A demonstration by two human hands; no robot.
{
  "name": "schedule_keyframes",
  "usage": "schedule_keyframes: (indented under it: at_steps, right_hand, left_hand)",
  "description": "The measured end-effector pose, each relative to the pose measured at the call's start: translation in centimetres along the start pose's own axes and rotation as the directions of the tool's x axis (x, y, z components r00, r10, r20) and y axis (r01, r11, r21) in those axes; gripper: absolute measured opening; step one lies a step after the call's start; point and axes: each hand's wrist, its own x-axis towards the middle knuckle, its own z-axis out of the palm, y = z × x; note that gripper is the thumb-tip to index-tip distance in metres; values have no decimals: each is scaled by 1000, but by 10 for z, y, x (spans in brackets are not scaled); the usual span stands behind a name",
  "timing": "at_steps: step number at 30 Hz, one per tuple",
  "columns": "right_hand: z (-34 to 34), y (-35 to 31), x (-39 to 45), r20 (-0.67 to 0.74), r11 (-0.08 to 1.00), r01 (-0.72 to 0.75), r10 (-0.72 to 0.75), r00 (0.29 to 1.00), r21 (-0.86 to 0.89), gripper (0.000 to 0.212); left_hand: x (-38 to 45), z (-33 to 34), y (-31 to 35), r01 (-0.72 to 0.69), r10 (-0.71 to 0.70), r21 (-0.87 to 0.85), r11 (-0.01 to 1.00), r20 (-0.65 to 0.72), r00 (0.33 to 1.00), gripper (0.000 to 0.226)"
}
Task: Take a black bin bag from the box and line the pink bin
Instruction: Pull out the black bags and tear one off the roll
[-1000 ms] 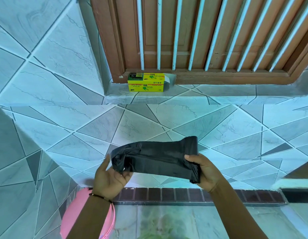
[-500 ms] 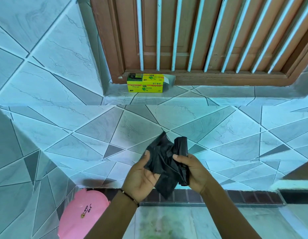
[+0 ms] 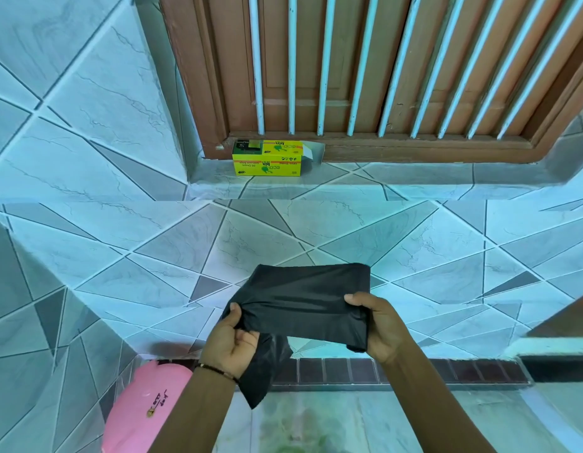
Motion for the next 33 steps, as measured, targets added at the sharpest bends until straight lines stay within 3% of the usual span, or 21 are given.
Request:
schedule_keyframes:
  at_steps: [2, 3, 6, 8, 10, 14, 17, 18, 20, 22, 23, 25, 27, 30, 33]
  right_hand:
    - [0, -4, 0, 2, 1000, 16, -16, 1000, -7, 37]
    - [-1, -5, 0, -3, 1000, 17, -17, 1000, -4, 36]
    - [0, -4, 0, -27, 999, -25, 24, 999, -33, 41]
    - [-1, -4, 0, -32, 999, -35, 34, 999, -35, 45]
    - [-2, -7, 1, -5, 1000, 8, -8, 1000, 14, 31]
    - [3, -10, 0, -18, 997, 72, -73, 997, -14, 19]
    - [8, -8, 1, -54, 991, 89, -95, 994, -95, 16]
    - [10, -8, 1, -53, 985, 91, -100, 994, -145, 17]
    - [16, -6, 1, -37, 968, 91, -103, 994, -234, 17]
    - [21, -4, 1, -10, 947, 75, -82, 997, -312, 22]
    - [25, -3, 1, 8, 933, 64, -65, 998, -354, 21]
    - [31, -1, 1, 41, 908, 52, -38, 998, -416, 12]
    - [34, 0, 2, 71, 902, 60, -33, 997, -428, 12]
    - [33, -2, 0, 118, 925, 82, -41, 992, -371, 11]
    - [27, -4, 0, 146, 940, 61, -12, 989, -335, 24]
  left_hand:
    - [4, -7, 10, -51, 51, -16, 999, 45, 998, 50]
    - [5, -10, 14, -68, 69, -15, 998, 53, 996, 50]
    - [1, -8, 26, -84, 84, 0, 996, -12, 996, 3]
    - [1, -8, 32, -122, 122, 10, 993, -62, 991, 16]
    - [3, -10, 36, -140, 142, 27, 990, -120, 983, 24]
    - [5, -23, 35, 28, 9, 153, 988, -233, 972, 21]
    - [12, -34, 33, 192, -72, 343, 920, -334, 940, 23]
    - [17, -36, 32, 181, -26, 414, 892, -353, 935, 33]
    - [19, -29, 26, 101, 138, 608, 788, -334, 932, 73]
    - [7, -4, 13, -20, 273, 798, 603, -183, 944, 89]
    - [-2, 10, 4, -110, 270, 841, 530, -44, 962, 79]
    - [-12, 33, -13, -315, 138, 861, 400, 283, 949, 53]
    - [-15, 44, -22, -476, -24, 854, 208, 491, 871, 41]
    - [-14, 49, -25, -609, -15, 792, -39, 609, 793, 29]
    - [-12, 52, -25, -650, 68, 739, -179, 668, 741, 23]
